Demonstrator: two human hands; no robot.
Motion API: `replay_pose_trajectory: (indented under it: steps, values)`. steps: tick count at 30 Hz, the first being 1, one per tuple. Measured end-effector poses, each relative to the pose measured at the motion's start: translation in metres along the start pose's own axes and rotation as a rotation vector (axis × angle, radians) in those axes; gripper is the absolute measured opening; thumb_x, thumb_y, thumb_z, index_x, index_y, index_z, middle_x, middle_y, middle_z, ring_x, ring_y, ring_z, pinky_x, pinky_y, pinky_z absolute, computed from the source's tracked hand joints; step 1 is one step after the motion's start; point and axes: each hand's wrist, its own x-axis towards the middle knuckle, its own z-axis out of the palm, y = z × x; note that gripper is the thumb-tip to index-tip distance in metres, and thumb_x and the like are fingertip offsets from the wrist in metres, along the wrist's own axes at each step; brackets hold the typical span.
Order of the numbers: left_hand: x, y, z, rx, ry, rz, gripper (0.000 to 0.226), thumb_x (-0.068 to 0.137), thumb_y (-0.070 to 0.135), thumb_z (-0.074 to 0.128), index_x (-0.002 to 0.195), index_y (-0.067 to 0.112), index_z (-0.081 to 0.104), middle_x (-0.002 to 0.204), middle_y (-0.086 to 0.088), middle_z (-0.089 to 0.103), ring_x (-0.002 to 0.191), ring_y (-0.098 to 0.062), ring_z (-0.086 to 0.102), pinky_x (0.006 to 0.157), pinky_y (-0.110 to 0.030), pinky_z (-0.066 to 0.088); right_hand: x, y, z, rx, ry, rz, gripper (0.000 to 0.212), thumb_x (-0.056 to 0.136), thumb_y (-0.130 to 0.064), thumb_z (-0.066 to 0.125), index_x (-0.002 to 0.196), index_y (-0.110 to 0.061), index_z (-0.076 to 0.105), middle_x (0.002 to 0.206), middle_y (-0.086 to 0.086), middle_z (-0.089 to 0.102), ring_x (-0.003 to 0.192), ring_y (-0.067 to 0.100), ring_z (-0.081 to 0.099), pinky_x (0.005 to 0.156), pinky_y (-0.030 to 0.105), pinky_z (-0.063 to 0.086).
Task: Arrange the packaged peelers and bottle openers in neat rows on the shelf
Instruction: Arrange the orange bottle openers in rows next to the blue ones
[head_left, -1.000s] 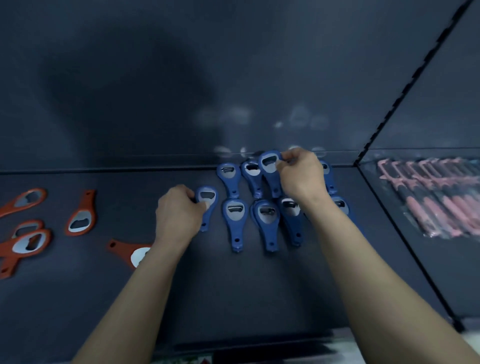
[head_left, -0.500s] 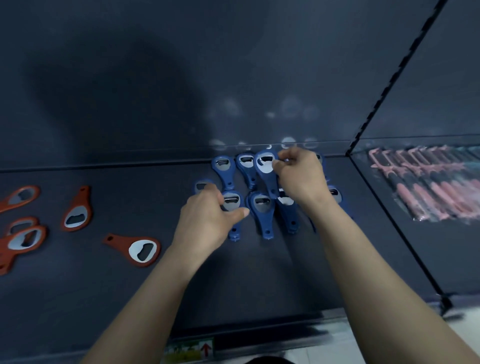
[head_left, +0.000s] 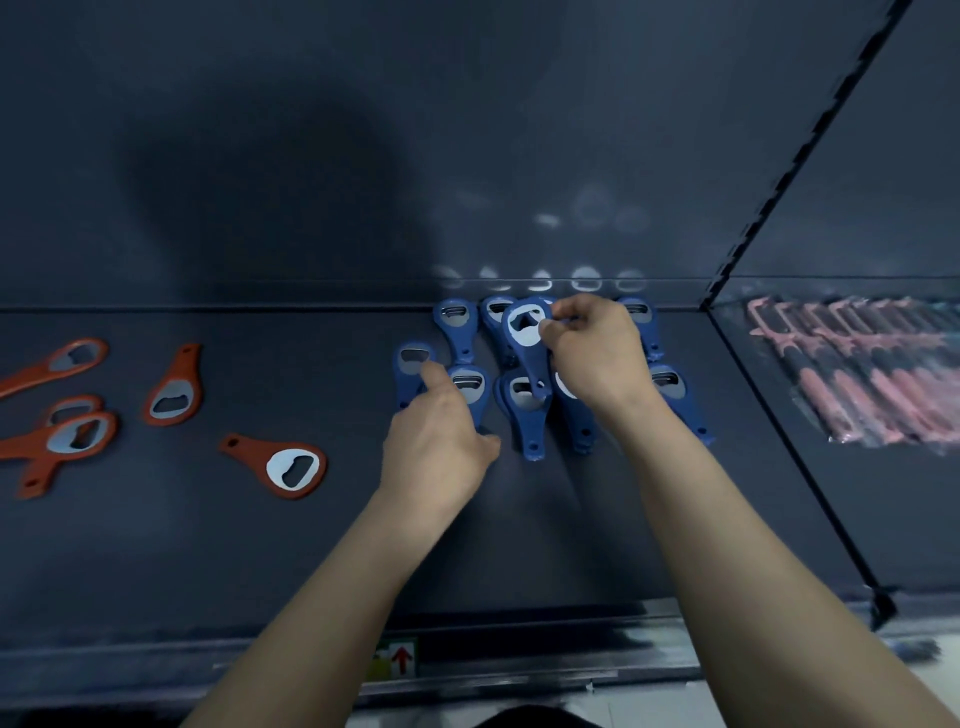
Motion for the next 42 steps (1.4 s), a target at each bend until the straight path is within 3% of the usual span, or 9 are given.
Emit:
replay_pose_trajectory:
  steps: [10,16,19,23,25,31,35,39,42]
  values:
    - [-0.011,0.006,0.005,0.030,0.056,-0.005,0.040,0.083,0.019,0.062,0.107,0.010,0.032,0.061,0.002,0.049,0.051,-0.011,0.045,0.040,-0.025,0.030,-0.003,0.000,-0.009,0.022,-0.026,0.008,0.007,0.088,-0.016,0.057,0.095,-0.014,0.058,0.080,0.006,0.062,0.058,0.020,0.054,0.053,0.029,0.044]
    - [-0.021,0.015,0.008,0.127,0.253,0.122,0.034,0.087,0.036,0.059,0.103,0.010,0.045,0.094,-0.004,0.050,0.076,-0.021,0.051,0.057,-0.029,0.031,-0.002,0.002,-0.019,0.009,-0.005,0.004,0.008,0.087,-0.015,0.057,0.093,-0.012,0.061,0.082,0.008,0.066,0.069,0.025,0.063,0.061,0.033,0.052]
    - [-0.025,0.027,0.019,0.166,0.232,0.179,0.038,0.087,0.048,0.055,0.079,0.014,0.043,0.074,-0.001,0.051,0.069,-0.024,0.052,0.055,-0.030,0.030,-0.002,0.004,-0.026,0.004,0.018,-0.009,0.007,0.086,-0.013,0.056,0.091,-0.012,0.061,0.078,0.006,0.064,0.063,0.020,0.059,0.053,0.025,0.047]
    - [-0.027,0.040,0.035,0.325,0.151,0.163,0.053,0.083,0.057,0.056,0.062,0.015,0.031,0.058,0.004,0.036,0.064,-0.021,0.045,0.052,-0.028,0.027,-0.003,0.008,-0.037,0.042,0.024,-0.001,0.008,0.086,-0.012,0.056,0.091,-0.010,0.062,0.073,0.007,0.063,0.058,0.021,0.055,0.053,0.032,0.048]
    - [-0.026,0.042,0.040,0.361,0.141,0.147,0.049,0.086,0.049,0.056,0.063,0.014,0.031,0.063,0.002,0.048,0.067,-0.022,0.053,0.050,-0.027,0.026,-0.003,0.010,-0.042,0.054,0.019,-0.006,0.007,0.087,-0.013,0.056,0.092,-0.010,0.061,0.072,0.005,0.061,0.057,0.021,0.054,0.051,0.029,0.044]
    - [-0.025,0.043,0.045,0.351,0.164,0.075,0.044,0.089,0.032,0.053,0.057,0.015,0.028,0.054,0.004,0.033,0.047,-0.012,0.024,0.041,-0.023,0.014,-0.006,0.014,-0.048,0.072,-0.006,-0.012,0.009,0.088,-0.014,0.057,0.094,-0.010,0.061,0.078,0.006,0.062,0.060,0.020,0.056,0.056,0.029,0.044]
    - [-0.028,0.045,0.043,0.330,0.134,0.070,0.042,0.089,0.037,0.052,0.063,0.013,0.030,0.058,0.004,0.032,0.062,-0.019,0.046,0.046,-0.026,0.023,-0.005,0.012,-0.048,0.071,-0.039,-0.015,0.009,0.088,-0.014,0.057,0.095,-0.010,0.061,0.070,0.003,0.060,0.057,0.018,0.055,0.051,0.026,0.043]
    - [-0.030,0.037,0.024,0.233,0.175,0.028,0.042,0.083,0.051,0.056,0.071,0.014,0.040,0.062,0.004,0.036,0.068,-0.022,0.044,0.055,-0.030,0.032,-0.005,0.005,-0.039,0.055,-0.066,-0.040,0.005,0.088,-0.014,0.057,0.090,-0.012,0.062,0.076,0.004,0.062,0.063,0.018,0.057,0.058,0.029,0.048]
    - [-0.016,0.013,-0.001,0.137,0.308,-0.039,0.029,0.085,0.038,0.058,0.087,0.010,0.054,0.072,-0.004,0.051,0.078,-0.033,0.053,0.061,-0.033,0.034,-0.006,-0.004,-0.025,0.049,-0.104,-0.054,0.008,0.087,-0.013,0.057,0.085,-0.006,0.060,0.073,0.006,0.061,0.065,0.022,0.056,0.060,0.034,0.050]
